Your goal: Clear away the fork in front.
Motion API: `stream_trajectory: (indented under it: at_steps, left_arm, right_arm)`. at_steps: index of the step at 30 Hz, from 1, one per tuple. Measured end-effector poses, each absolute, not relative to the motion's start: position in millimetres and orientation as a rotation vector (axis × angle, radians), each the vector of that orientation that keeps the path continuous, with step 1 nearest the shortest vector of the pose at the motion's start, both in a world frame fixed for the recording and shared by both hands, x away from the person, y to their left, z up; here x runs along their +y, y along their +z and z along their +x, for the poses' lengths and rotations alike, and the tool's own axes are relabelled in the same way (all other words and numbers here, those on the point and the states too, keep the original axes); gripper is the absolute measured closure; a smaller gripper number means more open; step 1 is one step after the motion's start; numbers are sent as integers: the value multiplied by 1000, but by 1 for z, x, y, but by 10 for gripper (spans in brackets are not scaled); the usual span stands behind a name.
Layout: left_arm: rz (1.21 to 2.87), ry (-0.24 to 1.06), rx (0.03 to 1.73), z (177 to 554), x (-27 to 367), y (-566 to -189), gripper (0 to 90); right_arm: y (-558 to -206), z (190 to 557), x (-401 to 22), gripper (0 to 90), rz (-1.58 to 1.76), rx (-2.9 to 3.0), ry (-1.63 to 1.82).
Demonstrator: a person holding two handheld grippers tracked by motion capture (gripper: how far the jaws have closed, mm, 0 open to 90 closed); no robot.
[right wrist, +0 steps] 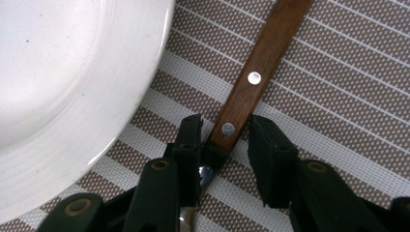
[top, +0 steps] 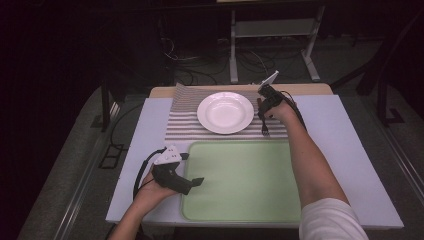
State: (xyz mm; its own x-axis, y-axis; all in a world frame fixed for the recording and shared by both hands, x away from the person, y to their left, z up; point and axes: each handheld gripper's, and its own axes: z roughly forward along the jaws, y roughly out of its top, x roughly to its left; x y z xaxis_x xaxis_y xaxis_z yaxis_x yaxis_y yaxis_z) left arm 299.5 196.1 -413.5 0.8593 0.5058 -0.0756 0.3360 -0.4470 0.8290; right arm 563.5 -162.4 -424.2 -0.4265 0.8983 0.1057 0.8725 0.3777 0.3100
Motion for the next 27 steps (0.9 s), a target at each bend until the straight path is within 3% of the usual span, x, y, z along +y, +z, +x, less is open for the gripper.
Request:
stream_trajectory:
  at_steps: [13,27]
  left_arm:
    - [2082,225,613,300,196,-414,0]
    - [2078,232,622,299,199,-414,0]
  right_arm:
    - [-424,563,-163,766,1621,2523,458]
    - [-419,553,-194,770,1711,2469,645]
